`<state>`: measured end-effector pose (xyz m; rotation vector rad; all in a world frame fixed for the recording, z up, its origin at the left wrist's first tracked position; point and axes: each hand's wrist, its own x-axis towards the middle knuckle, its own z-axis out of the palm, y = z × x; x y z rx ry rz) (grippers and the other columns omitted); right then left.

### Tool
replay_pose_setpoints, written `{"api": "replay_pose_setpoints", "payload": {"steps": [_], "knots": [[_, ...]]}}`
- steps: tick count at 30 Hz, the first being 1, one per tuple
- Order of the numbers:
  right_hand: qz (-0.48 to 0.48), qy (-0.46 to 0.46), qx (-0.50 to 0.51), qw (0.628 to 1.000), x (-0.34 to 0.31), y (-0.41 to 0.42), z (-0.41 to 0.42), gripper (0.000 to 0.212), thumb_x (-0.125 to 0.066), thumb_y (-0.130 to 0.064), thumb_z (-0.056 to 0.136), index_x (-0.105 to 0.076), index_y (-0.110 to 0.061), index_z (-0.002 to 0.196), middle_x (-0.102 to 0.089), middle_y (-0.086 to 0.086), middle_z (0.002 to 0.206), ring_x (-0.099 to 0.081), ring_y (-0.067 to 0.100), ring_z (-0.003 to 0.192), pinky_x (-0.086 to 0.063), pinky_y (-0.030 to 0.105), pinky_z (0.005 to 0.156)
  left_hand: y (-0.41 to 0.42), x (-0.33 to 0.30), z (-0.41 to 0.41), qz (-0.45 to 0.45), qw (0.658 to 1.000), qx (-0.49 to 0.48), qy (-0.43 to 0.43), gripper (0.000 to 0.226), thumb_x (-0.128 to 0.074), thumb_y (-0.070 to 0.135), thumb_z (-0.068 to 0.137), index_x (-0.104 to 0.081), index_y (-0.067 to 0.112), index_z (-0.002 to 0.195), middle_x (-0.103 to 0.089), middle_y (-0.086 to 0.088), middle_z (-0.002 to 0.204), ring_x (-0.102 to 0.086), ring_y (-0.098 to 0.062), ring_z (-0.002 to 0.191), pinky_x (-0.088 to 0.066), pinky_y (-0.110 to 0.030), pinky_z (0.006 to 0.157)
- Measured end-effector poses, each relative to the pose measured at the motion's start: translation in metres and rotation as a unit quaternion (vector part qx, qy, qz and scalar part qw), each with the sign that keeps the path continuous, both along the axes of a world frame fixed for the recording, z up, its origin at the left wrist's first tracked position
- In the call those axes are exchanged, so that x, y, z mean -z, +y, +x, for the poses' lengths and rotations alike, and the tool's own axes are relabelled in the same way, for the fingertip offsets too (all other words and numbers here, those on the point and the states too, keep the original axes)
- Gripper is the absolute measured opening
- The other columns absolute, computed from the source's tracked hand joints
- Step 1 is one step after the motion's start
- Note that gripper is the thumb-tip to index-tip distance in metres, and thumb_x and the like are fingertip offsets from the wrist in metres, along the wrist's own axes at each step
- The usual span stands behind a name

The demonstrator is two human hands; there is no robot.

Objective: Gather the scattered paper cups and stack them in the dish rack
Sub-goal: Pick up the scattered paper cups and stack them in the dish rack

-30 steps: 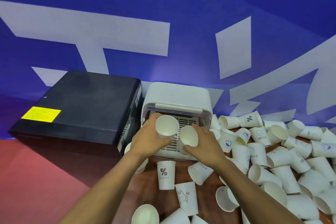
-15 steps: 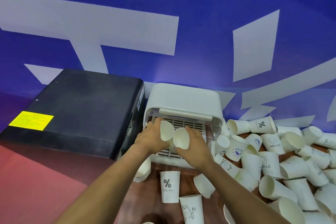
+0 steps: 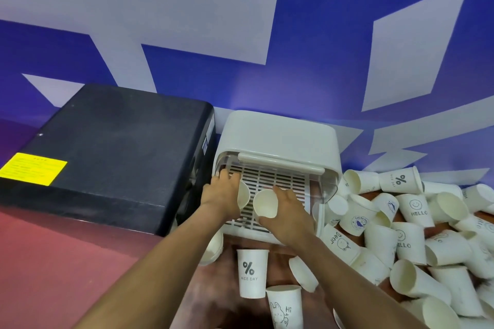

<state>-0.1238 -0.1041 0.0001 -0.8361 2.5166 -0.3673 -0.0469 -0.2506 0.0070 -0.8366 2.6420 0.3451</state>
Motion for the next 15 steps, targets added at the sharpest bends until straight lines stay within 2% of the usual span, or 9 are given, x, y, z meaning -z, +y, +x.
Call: {"api": "replay_pose_setpoints", "payload": {"steps": [5,10,13,15], "knots": [[0.004,-0.009,-0.001,1.0,0.006,0.001,0.0,0.085,-0.066,-0.054,0.079,-0.023,-0.028,0.147,-0.035,-0.006,0.147,-0.039,0.018,0.131,-0.04,0.034,0.101,0.001,0.006,-0.003,-0.014,1.0,0.009,-0.014,0.081,-0.075,0.033,0.075,-0.03,0.018,0.14,-0.038,-0.009,0.137,-0.044,-0.028,0.124,-0.044,-0.04,0.096],[0.004,-0.008,-0.01,1.0,0.004,0.007,0.0,0.088,-0.064,-0.055,0.08,-0.019,-0.026,0.15,-0.031,-0.005,0.152,-0.035,0.019,0.137,-0.035,0.035,0.106,-0.001,0.003,0.001,0.012,1.0,0.005,0.003,0.081,-0.074,0.032,0.076,-0.031,0.018,0.143,-0.041,-0.003,0.142,-0.044,-0.025,0.127,-0.042,-0.04,0.1],[-0.026,-0.004,-0.015,1.0,0.0,0.016,0.002,0.084,-0.066,-0.05,0.08,-0.024,-0.026,0.148,-0.036,-0.004,0.149,-0.037,0.018,0.134,-0.036,0.035,0.106,0.004,-0.007,0.01,0.021,0.999,0.006,0.035,0.075,-0.074,0.034,0.077,-0.037,0.022,0.141,-0.043,0.0,0.139,-0.045,-0.023,0.125,-0.043,-0.04,0.099],[-0.058,0.007,-0.025,0.998,-0.006,0.027,0.006,0.076,-0.067,-0.043,0.081,-0.031,-0.026,0.145,-0.04,-0.005,0.145,-0.04,0.016,0.131,-0.039,0.033,0.104,0.012,-0.017,0.022,0.016,0.996,0.009,0.09,0.065,-0.071,0.034,0.079,-0.042,0.025,0.137,-0.045,0.003,0.138,-0.044,-0.022,0.125,-0.042,-0.038,0.099]]}}
